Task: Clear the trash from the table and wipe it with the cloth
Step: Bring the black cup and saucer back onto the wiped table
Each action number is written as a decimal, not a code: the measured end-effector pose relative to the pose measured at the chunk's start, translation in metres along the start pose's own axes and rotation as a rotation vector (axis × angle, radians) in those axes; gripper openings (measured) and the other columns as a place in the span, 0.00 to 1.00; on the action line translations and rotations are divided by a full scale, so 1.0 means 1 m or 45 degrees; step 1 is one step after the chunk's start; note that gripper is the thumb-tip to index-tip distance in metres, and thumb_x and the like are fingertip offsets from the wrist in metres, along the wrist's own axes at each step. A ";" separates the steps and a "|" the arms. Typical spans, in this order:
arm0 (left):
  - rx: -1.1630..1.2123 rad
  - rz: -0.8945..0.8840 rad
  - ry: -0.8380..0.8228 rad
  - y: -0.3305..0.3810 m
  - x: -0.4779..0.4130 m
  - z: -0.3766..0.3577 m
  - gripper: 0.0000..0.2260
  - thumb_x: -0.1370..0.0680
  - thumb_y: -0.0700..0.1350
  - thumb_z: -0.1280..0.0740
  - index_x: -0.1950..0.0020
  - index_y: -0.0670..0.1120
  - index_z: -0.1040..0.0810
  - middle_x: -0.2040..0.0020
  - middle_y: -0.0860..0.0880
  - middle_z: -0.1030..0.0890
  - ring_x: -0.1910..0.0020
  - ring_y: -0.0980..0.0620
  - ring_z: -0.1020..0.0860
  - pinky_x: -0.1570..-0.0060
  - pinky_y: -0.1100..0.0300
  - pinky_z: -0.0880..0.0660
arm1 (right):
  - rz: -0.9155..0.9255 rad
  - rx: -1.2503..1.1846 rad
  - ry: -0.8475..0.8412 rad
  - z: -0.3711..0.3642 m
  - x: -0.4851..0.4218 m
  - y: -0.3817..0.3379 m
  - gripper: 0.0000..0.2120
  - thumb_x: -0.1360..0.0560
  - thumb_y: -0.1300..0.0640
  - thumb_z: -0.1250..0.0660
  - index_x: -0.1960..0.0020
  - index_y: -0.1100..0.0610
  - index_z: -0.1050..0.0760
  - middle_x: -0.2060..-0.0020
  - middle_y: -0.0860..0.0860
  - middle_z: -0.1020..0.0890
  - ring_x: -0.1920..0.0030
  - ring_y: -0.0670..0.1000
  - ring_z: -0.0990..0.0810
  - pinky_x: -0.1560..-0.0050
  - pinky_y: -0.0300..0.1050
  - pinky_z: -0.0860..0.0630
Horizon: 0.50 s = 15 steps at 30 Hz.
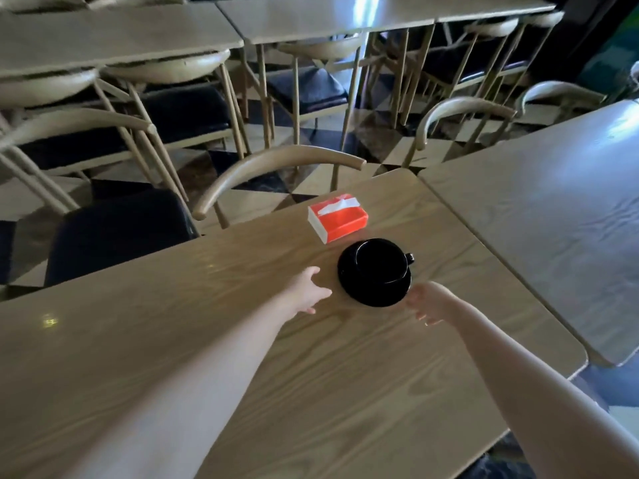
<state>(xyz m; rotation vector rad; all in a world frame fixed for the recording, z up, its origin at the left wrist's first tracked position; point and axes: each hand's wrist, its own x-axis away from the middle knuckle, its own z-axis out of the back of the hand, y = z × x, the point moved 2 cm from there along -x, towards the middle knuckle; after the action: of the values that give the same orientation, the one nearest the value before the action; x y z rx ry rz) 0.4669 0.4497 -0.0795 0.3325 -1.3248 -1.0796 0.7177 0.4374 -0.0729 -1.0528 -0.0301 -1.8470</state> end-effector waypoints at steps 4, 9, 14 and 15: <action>0.031 0.028 0.006 0.010 -0.032 -0.026 0.36 0.25 0.40 0.32 0.23 0.46 0.49 0.35 0.38 0.30 0.45 0.42 0.22 0.53 0.53 0.20 | -0.016 -0.149 0.126 0.014 -0.041 0.008 0.20 0.27 0.63 0.35 0.36 0.60 0.31 0.55 0.58 0.19 0.63 0.55 0.21 0.65 0.45 0.23; 0.176 0.067 -0.019 0.020 -0.052 -0.048 0.30 0.27 0.35 0.32 0.28 0.45 0.41 0.37 0.40 0.28 0.50 0.43 0.22 0.57 0.48 0.19 | 0.177 -0.456 0.133 0.022 -0.070 0.003 0.29 0.27 0.67 0.36 0.29 0.52 0.36 0.52 0.53 0.23 0.63 0.55 0.20 0.68 0.48 0.18; 0.121 0.002 0.148 0.023 -0.059 -0.058 0.30 0.28 0.31 0.37 0.29 0.48 0.38 0.38 0.41 0.28 0.45 0.38 0.23 0.60 0.44 0.18 | 0.304 -0.442 0.143 0.024 -0.072 -0.006 0.28 0.29 0.73 0.40 0.34 0.51 0.29 0.51 0.49 0.24 0.66 0.51 0.21 0.77 0.39 0.22; 0.121 -0.008 0.166 0.022 -0.059 -0.059 0.29 0.28 0.30 0.38 0.29 0.49 0.37 0.38 0.41 0.28 0.44 0.38 0.23 0.61 0.45 0.18 | 0.301 -0.468 0.147 0.024 -0.072 -0.006 0.27 0.29 0.73 0.40 0.35 0.51 0.27 0.55 0.47 0.24 0.67 0.50 0.21 0.78 0.38 0.22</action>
<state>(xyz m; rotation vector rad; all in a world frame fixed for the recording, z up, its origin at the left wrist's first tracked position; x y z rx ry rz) 0.5368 0.4853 -0.1158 0.4699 -1.2614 -0.9852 0.7399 0.5037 -0.1038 -1.1403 0.4982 -1.7281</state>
